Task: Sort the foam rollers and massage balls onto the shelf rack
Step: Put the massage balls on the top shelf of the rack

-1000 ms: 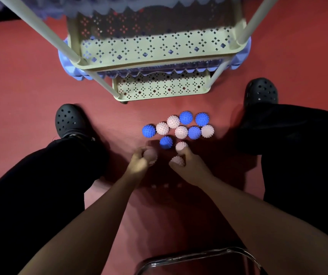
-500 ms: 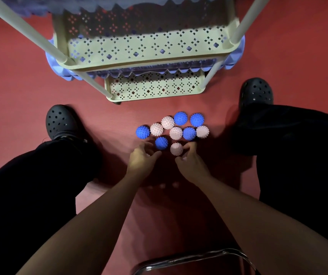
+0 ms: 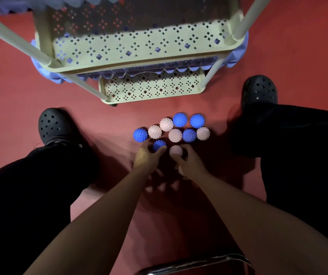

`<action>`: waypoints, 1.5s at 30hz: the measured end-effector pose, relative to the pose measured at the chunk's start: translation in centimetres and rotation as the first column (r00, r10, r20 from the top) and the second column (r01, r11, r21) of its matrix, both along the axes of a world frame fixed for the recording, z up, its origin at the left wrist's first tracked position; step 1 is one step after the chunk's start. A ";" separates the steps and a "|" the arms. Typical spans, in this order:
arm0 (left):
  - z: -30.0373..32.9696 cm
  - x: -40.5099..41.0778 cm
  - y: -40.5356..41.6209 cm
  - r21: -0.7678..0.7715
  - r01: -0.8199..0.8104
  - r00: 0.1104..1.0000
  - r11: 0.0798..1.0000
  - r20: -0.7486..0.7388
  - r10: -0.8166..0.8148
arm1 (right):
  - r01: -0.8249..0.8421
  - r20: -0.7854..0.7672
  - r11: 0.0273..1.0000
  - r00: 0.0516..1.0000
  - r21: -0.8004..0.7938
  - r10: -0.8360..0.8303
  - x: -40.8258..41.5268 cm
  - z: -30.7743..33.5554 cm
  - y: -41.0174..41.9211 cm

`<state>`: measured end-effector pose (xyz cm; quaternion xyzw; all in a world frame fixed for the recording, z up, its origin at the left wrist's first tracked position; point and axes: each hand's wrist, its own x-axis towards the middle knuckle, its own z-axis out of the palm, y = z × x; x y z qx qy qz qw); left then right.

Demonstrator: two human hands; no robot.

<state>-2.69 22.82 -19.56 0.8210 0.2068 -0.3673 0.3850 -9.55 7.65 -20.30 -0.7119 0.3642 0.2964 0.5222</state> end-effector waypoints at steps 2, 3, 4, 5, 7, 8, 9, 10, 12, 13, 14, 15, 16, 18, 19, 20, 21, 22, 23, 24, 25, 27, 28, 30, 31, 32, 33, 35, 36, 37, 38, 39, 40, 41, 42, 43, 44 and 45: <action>0.5 -0.1 0.5 -0.018 -0.107 0.991 0.994 -0.077 0.105 | 0.074 -0.042 0.994 0.997 0.086 -0.071 0.0 0.4 -0.1; 0.9 -0.3 0.7 -0.041 -0.164 0.981 0.986 -0.115 0.159 | 0.105 -0.068 0.987 0.993 0.124 -0.097 -0.1 0.9 -0.3; 1.5 -0.4 0.8 -0.080 -0.221 0.967 0.972 -0.151 0.207 | 0.129 -0.101 0.980 0.988 0.154 -0.115 -0.2 1.5 -0.4; 2.2 -0.6 0.8 -0.127 -0.284 0.948 0.950 -0.188 0.258 | 0.153 -0.123 0.972 0.983 0.176 -0.133 -0.3 2.3 -0.6; 4.5 -0.6 0.8 -0.186 -0.400 0.898 0.897 -0.273 0.344 | 0.202 -0.150 0.949 0.974 0.243 -0.169 -0.3 4.4 -0.8; 5.9 -0.5 0.9 -0.223 -0.440 0.878 0.870 -0.309 0.365 | 0.238 -0.157 0.925 0.967 0.296 -0.199 -0.3 5.4 -0.9; 7.0 -0.5 1.1 -0.270 -0.457 0.870 0.848 -0.337 0.361 | 0.282 -0.156 0.891 0.958 0.355 -0.241 -0.2 6.8 -0.9; 8.3 -0.4 1.2 -0.316 -0.474 0.859 0.822 -0.371 0.352 | 0.316 -0.144 0.856 0.949 0.409 -0.282 0.0 8.2 -1.0; 11.8 -0.1 1.8 -0.364 -0.527 0.825 0.768 -0.435 0.360 | 0.366 -0.114 0.788 0.927 0.496 -0.358 0.2 11.8 -1.1; 13.1 0.0 2.0 -0.370 -0.571 0.796 0.732 -0.469 0.384 | 0.387 -0.123 0.765 0.916 0.515 -0.381 0.4 13.5 -1.1; 14.8 0.1 2.1 -0.375 -0.601 0.776 0.706 -0.485 0.404 | 0.393 -0.133 0.752 0.914 0.529 -0.384 0.5 15.2 -1.1; 17.1 0.2 2.2 -0.395 -0.616 0.769 0.682 -0.491 0.410 | 0.392 -0.132 0.735 0.913 0.553 -0.387 0.6 17.3 -1.1; 19.3 0.1 2.4 -0.429 -0.609 0.778 0.667 -0.483 0.401 | 0.383 -0.117 0.721 0.913 0.578 -0.391 0.8 19.3 -1.2; 23.8 -0.2 2.6 -0.494 -0.602 0.793 0.627 -0.460 0.399 | 0.357 -0.048 0.702 0.907 0.616 -0.419 1.0 23.6 -1.1; 26.1 -0.4 2.8 -0.509 -0.594 0.802 0.623 -0.432 0.412 | 0.340 -0.008 0.694 0.901 0.635 -0.433 1.1 26.0 -0.9; 28.5 -0.7 2.9 -0.537 -0.578 0.816 0.614 -0.400 0.418 | 0.324 0.022 0.686 0.896 0.652 -0.444 1.2 28.3 -0.8; 30.6 -1.0 3.0 -0.571 -0.556 0.831 0.604 -0.361 0.424 | 0.304 0.050 0.675 0.891 0.673 -0.451 1.2 30.6 -0.7; 32.8 -1.2 3.1 -0.599 -0.527 0.847 0.603 -0.312 0.430 | 0.278 0.079 0.673 0.890 0.685 -0.448 1.3 32.8 -0.5; 34.4 -1.3 3.0 -0.634 -0.493 0.864 0.596 -0.282 0.416 | 0.259 0.095 0.678 0.894 0.688 -0.437 1.5 34.2 -0.3; 36.4 -1.6 3.0 -0.672 -0.456 0.880 0.583 -0.243 0.408 | 0.226 0.128 0.689 0.897 0.688 -0.422 1.7 36.2 -0.1; 38.5 -1.9 3.2 -0.700 -0.425 0.891 0.574 -0.210 0.404 | 0.186 0.170 0.691 0.894 0.698 -0.413 1.6 38.5 0.2; 42.8 -2.6 3.5 -0.758 -0.362 0.908 0.543 -0.154 0.389 | 0.109 0.262 0.686 0.872 0.719 -0.413 1.4 42.9 0.7; 44.8 -2.9 3.7 -0.778 -0.337 0.911 0.530 -0.126 0.394 | 0.070 0.312 0.686 0.854 0.724 -0.417 1.3 45.1 1.0; 48.7 -3.2 4.2 -0.822 -0.273 0.911 0.500 -0.055 0.408 | -0.010 0.395 0.679 0.820 0.734 -0.414 0.9 49.7 1.4; 50.8 -3.5 4.3 -0.838 -0.232 0.913 0.494 -0.013 0.407 | -0.051 0.435 0.678 0.801 0.733 -0.410 0.8 51.8 1.6; 52.9 -3.8 4.4 -0.852 -0.188 0.917 0.488 0.026 0.397 | -0.084 0.472 0.686 0.785 0.723 -0.402 0.6 53.8 1.8; 54.7 -4.1 4.5 -0.861 -0.148 0.919 0.487 0.063 0.389 | -0.111 0.511 0.700 0.764 0.705 -0.393 0.4 55.8 1.9; 58.0 -4.5 4.7 -0.865 -0.081 0.908 0.495 0.141 0.395 | -0.152 0.577 0.729 0.725 0.667 -0.376 0.0 59.5 2.2; 59.7 -4.4 4.9 -0.857 -0.047 0.897 0.513 0.190 0.399 | -0.176 0.610 0.739 0.700 0.651 -0.371 -0.1 61.5 2.3; 61.1 -4.3 5.0 -0.852 -0.009 0.886 0.523 0.236 0.399 | -0.196 0.640 0.746 0.674 0.636 -0.369 -0.2 63.2 2.3; 62.6 -4.1 5.1 -0.849 0.031 0.873 0.528 0.280 0.400 | -0.215 0.668 0.752 0.647 0.623 -0.369 -0.2 64.9 2.3; 64.2 -3.9 5.1 -0.844 0.067 0.856 0.533 0.323 0.404 | -0.230 0.697 0.762 0.617 0.605 -0.367 -0.2 66.8 2.2; 65.9 -3.7 5.1 -0.832 0.105 0.842 0.544 0.365 0.397 | -0.243 0.720 0.770 0.590 0.590 -0.365 -0.1 68.6 2.1; 67.6 -3.6 5.0 -0.811 0.140 0.823 0.568 0.414 0.390 | -0.256 0.744 0.779 0.563 0.572 -0.361 0.1 70.3 1.8; 69.3 -3.5 4.9 -0.787 0.176 0.801 0.591 0.464 0.379 | -0.271 0.768 0.787 0.533 0.553 -0.356 0.2 71.9 1.7; 70.8 -3.1 4.8 -0.758 0.196 0.772 0.623 0.510 0.378 | -0.280 0.791 0.801 0.502 0.530 -0.348 0.5 73.5 1.4; 72.3 -2.7 4.5 -0.736 0.217 0.745 0.641 0.549 0.378 | -0.284 0.816 0.818 0.470 0.501 -0.336 0.9 75.0 1.1; 73.6 -2.2 4.3 -0.712 0.228 0.713 0.664 0.587 0.385 | -0.285 0.843 0.841 0.439 0.459 -0.311 1.3 76.4 0.8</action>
